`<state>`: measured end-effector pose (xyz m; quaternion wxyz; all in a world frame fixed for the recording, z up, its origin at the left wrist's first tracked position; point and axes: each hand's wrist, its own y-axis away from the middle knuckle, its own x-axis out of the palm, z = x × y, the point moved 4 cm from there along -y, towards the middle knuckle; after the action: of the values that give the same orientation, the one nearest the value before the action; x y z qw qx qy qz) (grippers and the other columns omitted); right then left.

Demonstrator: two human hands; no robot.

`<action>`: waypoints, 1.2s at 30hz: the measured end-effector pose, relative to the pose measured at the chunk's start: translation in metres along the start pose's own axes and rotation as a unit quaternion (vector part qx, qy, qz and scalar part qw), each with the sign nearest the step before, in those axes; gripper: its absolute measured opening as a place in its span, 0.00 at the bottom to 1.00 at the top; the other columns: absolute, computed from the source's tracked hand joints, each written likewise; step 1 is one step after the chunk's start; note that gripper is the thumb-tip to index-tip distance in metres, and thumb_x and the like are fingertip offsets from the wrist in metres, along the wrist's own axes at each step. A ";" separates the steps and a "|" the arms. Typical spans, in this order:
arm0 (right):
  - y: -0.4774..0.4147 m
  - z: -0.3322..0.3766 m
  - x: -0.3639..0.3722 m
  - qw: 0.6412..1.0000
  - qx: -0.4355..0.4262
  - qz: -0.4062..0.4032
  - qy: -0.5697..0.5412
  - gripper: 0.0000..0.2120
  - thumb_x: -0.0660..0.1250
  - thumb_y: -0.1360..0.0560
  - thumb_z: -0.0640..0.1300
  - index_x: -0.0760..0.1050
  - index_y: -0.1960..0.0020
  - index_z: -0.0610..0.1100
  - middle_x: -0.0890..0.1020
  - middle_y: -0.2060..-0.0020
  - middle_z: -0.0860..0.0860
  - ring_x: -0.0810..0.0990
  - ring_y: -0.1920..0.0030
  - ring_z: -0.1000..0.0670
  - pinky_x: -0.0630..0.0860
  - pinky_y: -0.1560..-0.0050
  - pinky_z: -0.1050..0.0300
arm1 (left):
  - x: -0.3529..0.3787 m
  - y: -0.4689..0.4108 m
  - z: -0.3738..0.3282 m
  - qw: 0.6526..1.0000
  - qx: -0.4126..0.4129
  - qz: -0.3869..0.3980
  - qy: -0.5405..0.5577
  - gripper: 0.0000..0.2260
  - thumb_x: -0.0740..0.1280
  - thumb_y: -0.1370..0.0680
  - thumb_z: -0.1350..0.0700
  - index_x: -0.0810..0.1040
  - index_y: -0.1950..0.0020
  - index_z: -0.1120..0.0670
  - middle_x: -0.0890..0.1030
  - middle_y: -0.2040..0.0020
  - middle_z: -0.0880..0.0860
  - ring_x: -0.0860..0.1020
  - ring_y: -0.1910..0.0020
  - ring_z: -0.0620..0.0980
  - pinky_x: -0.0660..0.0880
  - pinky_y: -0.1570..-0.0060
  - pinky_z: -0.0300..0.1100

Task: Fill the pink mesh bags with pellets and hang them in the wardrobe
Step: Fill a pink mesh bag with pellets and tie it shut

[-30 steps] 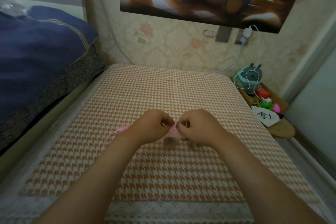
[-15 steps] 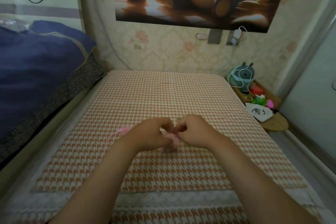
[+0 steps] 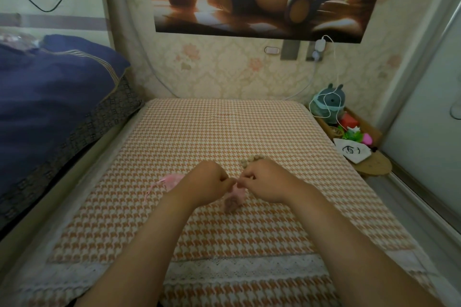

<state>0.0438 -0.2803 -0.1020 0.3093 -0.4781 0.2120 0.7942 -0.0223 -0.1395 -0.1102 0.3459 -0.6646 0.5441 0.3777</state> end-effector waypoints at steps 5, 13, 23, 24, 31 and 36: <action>0.010 0.003 -0.008 0.999 0.002 -0.030 0.041 0.18 0.65 0.21 0.56 0.83 0.62 0.46 0.79 0.71 0.52 0.73 0.71 0.54 0.69 0.69 0.54 | 0.000 -0.001 -0.013 1.000 0.002 -0.011 0.021 0.07 0.70 0.26 0.52 0.87 0.58 0.50 0.82 0.66 0.46 0.80 0.64 0.43 0.78 0.61 0.42; 0.026 -0.049 -0.041 0.987 0.075 -0.124 -0.069 0.10 0.66 0.24 0.43 0.86 0.57 0.52 0.86 0.63 0.55 0.83 0.64 0.47 0.81 0.62 0.49 | 0.008 -0.024 -0.028 0.966 0.037 -0.113 0.229 0.12 0.65 0.21 0.59 0.79 0.41 0.46 0.82 0.46 0.45 0.79 0.49 0.42 0.76 0.51 0.36; 0.010 -0.110 -0.056 0.962 0.139 -0.232 -0.029 0.12 0.63 0.22 0.43 0.85 0.54 0.44 0.87 0.58 0.49 0.83 0.60 0.46 0.83 0.57 0.44 | 0.113 -0.068 -0.037 0.983 0.089 0.029 -0.155 0.42 0.58 0.26 0.30 0.44 0.20 0.46 0.44 0.19 0.48 0.40 0.21 0.52 0.43 0.23 0.55; 0.006 -0.113 -0.057 0.961 0.141 -0.236 -0.025 0.12 0.62 0.22 0.43 0.85 0.52 0.45 0.86 0.58 0.49 0.83 0.60 0.47 0.83 0.57 0.45 | 0.120 -0.073 -0.039 0.980 0.100 0.008 -0.169 0.40 0.55 0.25 0.31 0.43 0.20 0.46 0.43 0.19 0.49 0.39 0.21 0.51 0.41 0.23 0.55; -0.021 -0.136 -0.055 0.955 0.149 -0.251 -0.059 0.11 0.63 0.21 0.44 0.84 0.48 0.47 0.86 0.60 0.50 0.83 0.61 0.50 0.82 0.55 0.48 | 0.134 -0.139 -0.042 0.973 0.071 0.006 -0.221 0.31 0.50 0.21 0.36 0.52 0.20 0.46 0.46 0.19 0.52 0.41 0.20 0.56 0.40 0.24 0.60; -0.037 -0.141 -0.044 0.959 0.152 -0.227 -0.073 0.12 0.63 0.22 0.43 0.85 0.46 0.48 0.86 0.62 0.50 0.84 0.60 0.50 0.83 0.53 0.48 | 0.133 -0.173 -0.041 0.987 0.094 0.011 -0.132 0.19 0.58 0.25 0.37 0.78 0.41 0.45 0.76 0.38 0.53 0.72 0.36 0.58 0.71 0.39 0.53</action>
<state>0.1742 -0.3557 -0.1280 0.5652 -0.4018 0.1926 0.6943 0.1694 -0.2078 -0.1985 0.4715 -0.5675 0.5342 0.4126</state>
